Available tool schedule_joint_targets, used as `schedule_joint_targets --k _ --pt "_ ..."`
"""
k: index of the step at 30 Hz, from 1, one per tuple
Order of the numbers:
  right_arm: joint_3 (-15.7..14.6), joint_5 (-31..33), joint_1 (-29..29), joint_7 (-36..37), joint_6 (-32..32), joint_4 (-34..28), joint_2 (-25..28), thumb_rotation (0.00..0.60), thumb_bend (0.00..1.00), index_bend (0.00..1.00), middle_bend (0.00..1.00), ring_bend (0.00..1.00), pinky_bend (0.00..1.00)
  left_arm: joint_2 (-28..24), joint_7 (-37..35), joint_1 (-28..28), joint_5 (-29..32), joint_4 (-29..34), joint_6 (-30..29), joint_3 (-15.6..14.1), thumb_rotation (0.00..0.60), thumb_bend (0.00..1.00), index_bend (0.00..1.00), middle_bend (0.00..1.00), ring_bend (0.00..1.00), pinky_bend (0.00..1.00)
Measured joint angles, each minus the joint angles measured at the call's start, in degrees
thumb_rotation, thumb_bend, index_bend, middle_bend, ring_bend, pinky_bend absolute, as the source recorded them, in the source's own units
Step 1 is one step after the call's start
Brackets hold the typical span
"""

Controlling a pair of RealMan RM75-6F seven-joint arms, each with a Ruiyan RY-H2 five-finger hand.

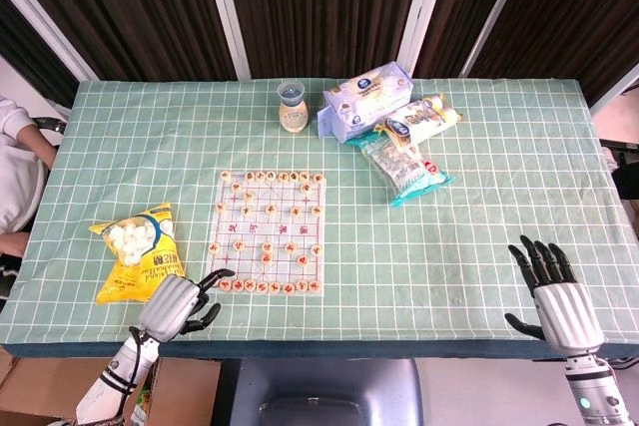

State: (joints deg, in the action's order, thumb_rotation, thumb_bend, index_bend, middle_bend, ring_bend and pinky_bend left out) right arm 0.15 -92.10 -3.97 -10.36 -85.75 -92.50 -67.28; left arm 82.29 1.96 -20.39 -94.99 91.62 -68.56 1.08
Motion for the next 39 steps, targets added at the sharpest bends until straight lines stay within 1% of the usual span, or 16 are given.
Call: schedule_joint_targets --k 2,6,10,13,17,23,28,39 --pt "0.0 -0.1 0.1 0.1 -0.2 0.0 0.0 0.6 0.2 0.0 0.0 0.0 0.0 0.9 0.1 -0.5 1.8 -1.3 1.5 0.2 0.6 0.4 0.24 1.0 1.0 1.0" --pt "-0.2 -0.4 0.1 0.1 0.0 0.1 0.0 0.6 0.2 0.0 0.0 0.0 0.0 3.5 0.1 -1.0 3.6 -4.5 1.3 1.1 0.6 0.4 0.21 1.0 1.0 1.0" --pt "-0.2 -0.5 0.0 0.0 0.1 0.1 -0.1 0.6 0.2 0.0 0.0 0.0 0.0 5.5 -0.2 -1.4 5.0 -7.7 0.9 1.9 0.6 0.39 0.25 1.0 1.0 1.0" --pt "-0.2 -0.5 0.1 0.0 0.0 0.2 -0.1 0.6 0.2 0.0 0.0 0.0 0.0 6.7 0.2 -1.9 6.6 -10.1 2.0 2.0 0.6 0.4 0.28 1.0 1.0 1.0" --pt "-0.3 -0.9 0.1 0.4 -0.3 0.4 -0.3 0.6 0.2 0.0 0.0 0.0 0.0 7.9 0.4 -2.4 8.6 -12.6 3.8 1.8 0.6 0.4 0.28 1.0 1.0 1.0" --pt "-0.4 -1.1 0.1 0.4 -0.3 0.6 -0.5 0.6 0.2 0.0 0.0 0.0 0.0 9.2 0.0 -2.9 10.0 -15.0 4.6 1.7 0.6 0.4 0.29 1.0 1.0 1.0" --pt "-0.6 -1.2 0.0 0.4 0.0 0.7 -0.6 0.6 0.2 0.0 0.0 0.0 0.0 10.3 1.0 -3.2 10.9 -16.4 4.9 1.7 0.6 0.4 0.33 1.0 1.0 1.0" --pt "-0.8 -1.5 -0.1 0.2 0.3 0.8 -0.7 0.6 0.2 0.0 0.0 0.0 0.0 12.4 0.9 -3.7 13.1 -20.1 5.8 1.9 0.6 0.4 0.36 1.0 1.0 1.0"
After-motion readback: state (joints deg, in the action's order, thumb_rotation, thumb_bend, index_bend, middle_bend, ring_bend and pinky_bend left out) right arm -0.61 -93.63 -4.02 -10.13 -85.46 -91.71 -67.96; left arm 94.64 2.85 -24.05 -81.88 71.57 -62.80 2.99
